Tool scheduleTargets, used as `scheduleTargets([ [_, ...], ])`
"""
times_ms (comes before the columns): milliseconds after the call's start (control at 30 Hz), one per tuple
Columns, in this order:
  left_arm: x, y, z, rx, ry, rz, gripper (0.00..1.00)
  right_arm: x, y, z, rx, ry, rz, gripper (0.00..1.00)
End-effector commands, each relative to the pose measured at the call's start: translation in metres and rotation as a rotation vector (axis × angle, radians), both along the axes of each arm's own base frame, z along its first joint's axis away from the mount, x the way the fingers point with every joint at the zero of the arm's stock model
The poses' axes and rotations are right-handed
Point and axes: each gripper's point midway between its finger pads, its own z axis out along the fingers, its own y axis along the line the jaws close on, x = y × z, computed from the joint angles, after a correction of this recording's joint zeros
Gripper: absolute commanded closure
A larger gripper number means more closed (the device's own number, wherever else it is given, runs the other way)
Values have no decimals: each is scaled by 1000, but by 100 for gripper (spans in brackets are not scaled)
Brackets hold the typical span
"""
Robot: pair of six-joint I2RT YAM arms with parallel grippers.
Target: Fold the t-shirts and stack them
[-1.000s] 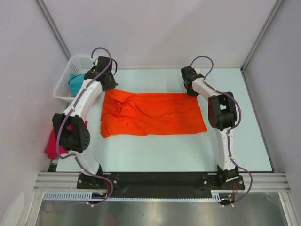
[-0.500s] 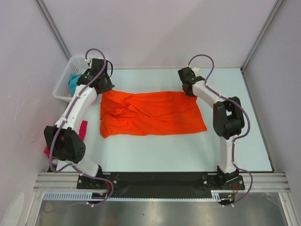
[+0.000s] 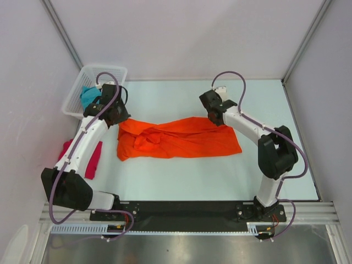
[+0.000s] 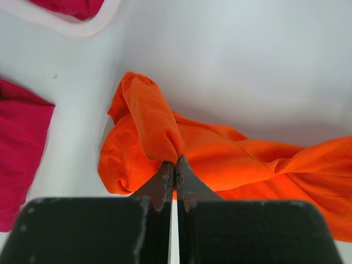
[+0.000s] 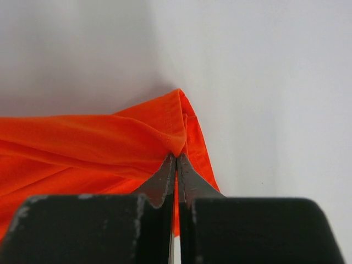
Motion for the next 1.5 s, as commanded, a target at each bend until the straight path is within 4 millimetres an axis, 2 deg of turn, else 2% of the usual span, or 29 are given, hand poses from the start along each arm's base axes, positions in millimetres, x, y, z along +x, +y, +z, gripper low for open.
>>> scheduleTargets([
  [0,-12,-2,3,-11,-17,-24,100,-16,-14,18,-23,-37,-45,100],
  [167,-20,-9,6,-46,-25,-59,100,-33,-21,24,-30,-30,-65,100],
  [367,-37,-11,2,-67,-13,-77,100,-49,-23,22,-37,-14,-93,100],
  [533,-58,-12,-8,-79,22,-92,100,-59,-20,25,-56,-20,-100,100],
  [633,-70,-11,-20,-84,44,-92,100,-66,-22,24,-60,-14,-113,100],
  [667,-76,-10,-31,-80,71,-89,99,-68,-24,22,-62,-12,-125,100],
  [733,-80,-9,-40,-76,95,-86,97,-70,-25,20,-64,-10,-136,100],
  [833,-84,-8,-50,-74,123,-90,84,-73,-30,19,-82,-8,-156,100],
  [867,-86,-8,-51,-72,128,-89,75,-75,-34,19,-94,-9,-165,100],
  [933,-85,-7,-50,-67,122,-84,64,-76,-36,17,-91,-7,-191,100],
  [967,-84,-6,-49,-63,119,-87,53,-78,-38,15,-86,4,-200,100],
  [1033,-84,-6,-46,-61,113,-88,41,-81,-44,13,-67,8,-238,100],
  [1067,-83,-6,-45,-58,111,-88,31,-82,-45,11,-61,12,-247,100],
  [1100,-83,-5,-43,-57,108,-85,27,-82,-47,11,-59,13,-253,100],
  [1133,-83,-4,-43,-54,106,-84,24,-83,-48,10,-66,21,-261,99],
  [1200,-83,-4,-42,-50,107,-81,19,-83,-51,10,-83,21,-273,90],
  [1300,-82,-4,-43,-52,108,-81,16,-83,-53,9,-97,25,-280,83],
  [1467,-79,-6,-44,-61,109,-82,16,-81,-45,17,-88,12,-263,74],
])
